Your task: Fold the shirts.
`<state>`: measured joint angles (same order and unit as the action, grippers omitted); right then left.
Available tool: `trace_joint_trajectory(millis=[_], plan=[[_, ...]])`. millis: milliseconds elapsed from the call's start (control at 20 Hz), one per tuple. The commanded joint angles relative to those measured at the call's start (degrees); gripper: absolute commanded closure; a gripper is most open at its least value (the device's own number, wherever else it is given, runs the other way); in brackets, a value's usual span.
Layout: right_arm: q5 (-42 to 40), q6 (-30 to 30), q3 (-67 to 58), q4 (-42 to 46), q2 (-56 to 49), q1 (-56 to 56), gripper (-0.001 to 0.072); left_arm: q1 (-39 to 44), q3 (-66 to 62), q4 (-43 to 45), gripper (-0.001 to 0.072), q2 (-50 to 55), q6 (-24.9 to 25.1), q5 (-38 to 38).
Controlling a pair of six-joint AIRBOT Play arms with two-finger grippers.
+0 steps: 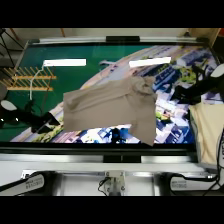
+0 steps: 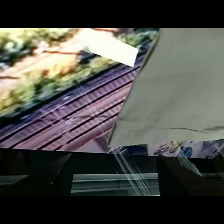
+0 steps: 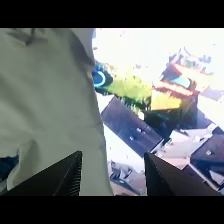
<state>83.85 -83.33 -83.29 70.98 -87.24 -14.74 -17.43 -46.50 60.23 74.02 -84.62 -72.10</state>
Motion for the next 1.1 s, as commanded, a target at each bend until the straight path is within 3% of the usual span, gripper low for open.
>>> trace_joint_trajectory(millis=[0,200,250,350,400,450,500,600,650,800,1050], plan=[[2.01,0.22,4.07,-3.39,0.2,-1.16,0.0206,1.75,10.19,-8.74,0.0114,-0.35,4.48,9.2],[0.76,0.46,4.22,-3.98,0.2,-1.11,0.0206,5.75,11.56,-9.18,0.0116,-0.22,2.89,17.68],[0.81,0.55,4.22,-3.96,0.2,-1.11,0.0206,6.51,11.56,-9.33,0.0182,-0.2,2.19,19.52],[0.76,0.66,4.39,-3.82,0.2,-1.09,0.0206,7.87,11.56,-9.31,0.0427,-0.22,-0.59,22.38],[0.68,0.76,5.14,-3.82,0.2,-1.09,0.0206,8.24,11.56,-9.31,0.0518,-0.22,-1.2,22.86],[0.15,1.14,6.47,-3.91,0.2,-1.09,0.0205,8.41,11.56,-9.31,0.0558,-0.22,-1.2,22.82],[-0.85,1.44,8.63,-4.42,0.2,-1.09,0.0205,8.46,11.56,-9.29,0.0665,-0.33,-1.14,22.38],[-3.5,4.83,14.08,-8.81,0.2,-1.09,0.0169,8.46,11.54,-9.29,0.0674,-1.11,-1.11,21.99],[-5.4,6.49,16.94,-11.74,0.2,-1.09,0.009,8.46,11.54,-9.29,0.0674,-1.9,-1.07,21.97],[-13.42,9.09,24.28,-17.18,-0.22,-1.07,0.0092,8.46,11.54,-9.27,0.0674,-4.85,-0.92,21.99],[-21.46,12.11,26.51,-17.97,-1.38,1.33,0.0095,8.48,11.54,-9.29,0.0674,-9.44,-0.96,21.97]])
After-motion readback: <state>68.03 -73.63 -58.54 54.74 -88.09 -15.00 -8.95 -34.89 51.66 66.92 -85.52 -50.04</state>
